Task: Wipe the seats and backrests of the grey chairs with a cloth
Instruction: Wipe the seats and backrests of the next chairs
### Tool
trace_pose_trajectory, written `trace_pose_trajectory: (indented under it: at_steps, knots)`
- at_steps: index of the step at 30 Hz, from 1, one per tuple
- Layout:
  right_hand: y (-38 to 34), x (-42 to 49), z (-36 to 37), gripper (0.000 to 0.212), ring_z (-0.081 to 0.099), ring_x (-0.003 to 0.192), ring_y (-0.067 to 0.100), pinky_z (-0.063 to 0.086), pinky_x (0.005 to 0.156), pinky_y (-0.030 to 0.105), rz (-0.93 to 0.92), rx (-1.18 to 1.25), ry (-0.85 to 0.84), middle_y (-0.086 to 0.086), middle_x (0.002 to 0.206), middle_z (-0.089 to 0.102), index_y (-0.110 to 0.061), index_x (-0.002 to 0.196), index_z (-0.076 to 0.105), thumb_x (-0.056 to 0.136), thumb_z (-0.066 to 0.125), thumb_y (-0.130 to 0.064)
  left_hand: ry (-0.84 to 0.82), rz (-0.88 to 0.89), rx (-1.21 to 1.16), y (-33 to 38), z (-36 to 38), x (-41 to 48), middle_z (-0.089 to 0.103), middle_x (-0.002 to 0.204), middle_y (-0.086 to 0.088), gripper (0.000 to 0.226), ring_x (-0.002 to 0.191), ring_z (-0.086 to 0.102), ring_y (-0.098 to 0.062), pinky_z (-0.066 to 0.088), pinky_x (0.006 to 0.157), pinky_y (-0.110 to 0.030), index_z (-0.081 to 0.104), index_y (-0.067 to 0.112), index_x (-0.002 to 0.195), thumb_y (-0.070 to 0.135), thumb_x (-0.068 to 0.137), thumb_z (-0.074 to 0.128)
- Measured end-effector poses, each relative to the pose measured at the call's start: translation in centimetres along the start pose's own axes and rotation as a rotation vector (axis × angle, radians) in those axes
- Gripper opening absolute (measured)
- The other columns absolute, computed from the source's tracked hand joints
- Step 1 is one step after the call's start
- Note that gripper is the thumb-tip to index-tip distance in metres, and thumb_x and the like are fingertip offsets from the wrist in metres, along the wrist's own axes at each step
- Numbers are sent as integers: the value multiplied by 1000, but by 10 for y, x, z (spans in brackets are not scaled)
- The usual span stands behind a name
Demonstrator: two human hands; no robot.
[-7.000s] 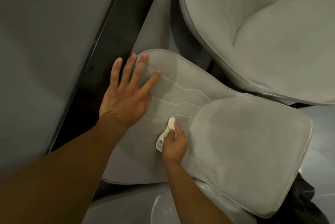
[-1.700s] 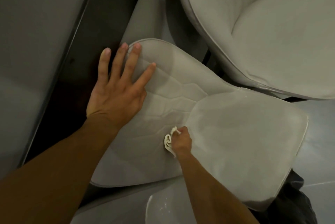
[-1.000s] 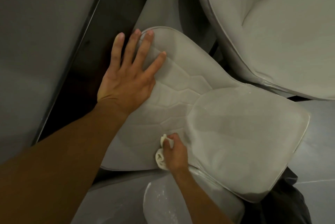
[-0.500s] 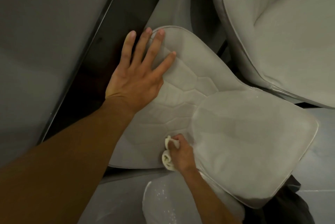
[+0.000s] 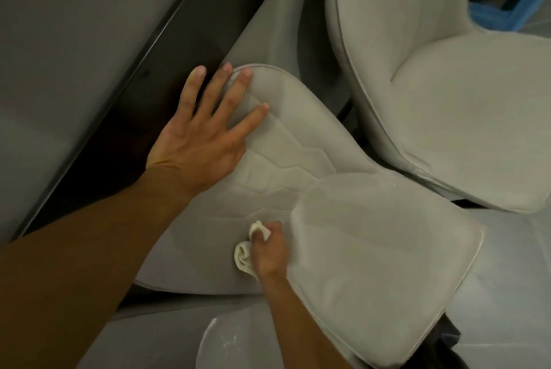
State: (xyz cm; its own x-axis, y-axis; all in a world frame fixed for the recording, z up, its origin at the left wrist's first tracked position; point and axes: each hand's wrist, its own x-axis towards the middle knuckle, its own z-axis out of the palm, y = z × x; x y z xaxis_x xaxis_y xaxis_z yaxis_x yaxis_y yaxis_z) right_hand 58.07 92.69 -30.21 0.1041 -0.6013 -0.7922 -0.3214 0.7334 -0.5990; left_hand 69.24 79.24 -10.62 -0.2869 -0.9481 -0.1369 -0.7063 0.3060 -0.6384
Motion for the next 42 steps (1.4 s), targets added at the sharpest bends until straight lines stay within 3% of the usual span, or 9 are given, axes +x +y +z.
trace_pose_trajectory:
  at_steps: [4, 11, 17, 20, 24, 26, 35, 40, 42]
  knots:
    - [4, -19, 3, 9, 64, 85, 17, 47, 74, 25, -153, 112, 44, -2, 93, 69, -22, 99, 55, 96, 58, -30, -7, -1, 44, 0, -1, -1, -5, 168, -19, 62, 154, 1, -41, -20, 119, -55, 16, 32, 161, 45, 101, 25]
    - [48, -7, -16, 10, 65, 89, 15, 50, 81, 26, -182, 20, -99, -7, 94, 67, -26, 100, 57, 95, 60, -34, 165, 34, -190, -2, -5, -5, 35, 158, -20, 36, 148, 26, -44, 2, 123, -62, 64, 24, 132, 25, 97, 63]
    - [73, 26, -46, 20, 64, 99, 21, 46, 82, 24, -162, -1, 63, 3, 106, 68, -21, 112, 57, 94, 60, -30, 114, 70, -204, 39, -9, -41, 40, 152, -28, 45, 146, 27, -47, 4, 120, -69, 73, 12, 121, 19, 77, 78]
    - [77, 46, -60, 26, 63, 101, 24, 41, 81, 19, -260, -52, 115, 4, 105, 66, -14, 118, 59, 93, 63, -22, -27, 98, -66, 70, 11, -80, 36, 158, -23, 49, 150, 21, -44, 3, 118, -72, 71, 22, 128, 38, 82, 69]
    - [73, 95, -81, 40, 59, 111, 36, 39, 97, 33, -407, -216, 265, 20, 118, 64, -1, 128, 57, 92, 65, -14, -185, 119, 162, 88, 40, -111, -22, 165, -22, 65, 150, -24, -46, -23, 104, -79, 23, 35, 160, 57, 98, 23]
    - [62, 122, -93, 45, 54, 116, 39, 35, 102, 35, -395, -266, 325, 24, 125, 57, -1, 136, 51, 94, 61, -16, -184, 122, 199, 87, 46, -108, -30, 162, -21, 67, 147, -29, -47, -26, 99, -80, 11, 35, 161, 59, 99, 14]
    - [93, 121, -29, 48, 49, 115, 34, 36, 85, 29, -444, -578, 43, 17, 134, 42, -11, 145, 36, 98, 45, -11, -53, 156, 210, 83, 66, -109, -14, 167, -23, 66, 151, -16, -49, -25, 102, -79, 25, 29, 159, 57, 99, 18]
    - [107, 120, -65, 43, 57, 116, 36, 41, 100, 32, -614, -877, -181, 11, 132, 49, -14, 141, 49, 98, 50, -18, 6, 157, 186, 83, 67, -110, -9, 167, -26, 63, 152, -10, -51, -22, 104, -80, 32, 26, 157, 51, 101, 22]
    - [97, 134, -85, 48, 60, 106, 40, 41, 97, 33, -644, -846, -68, 20, 127, 54, -10, 137, 56, 91, 50, -24, 47, 149, 168, 83, 67, -108, 0, 167, -25, 60, 153, -4, -49, -21, 106, -79, 41, 24, 154, 48, 100, 26]
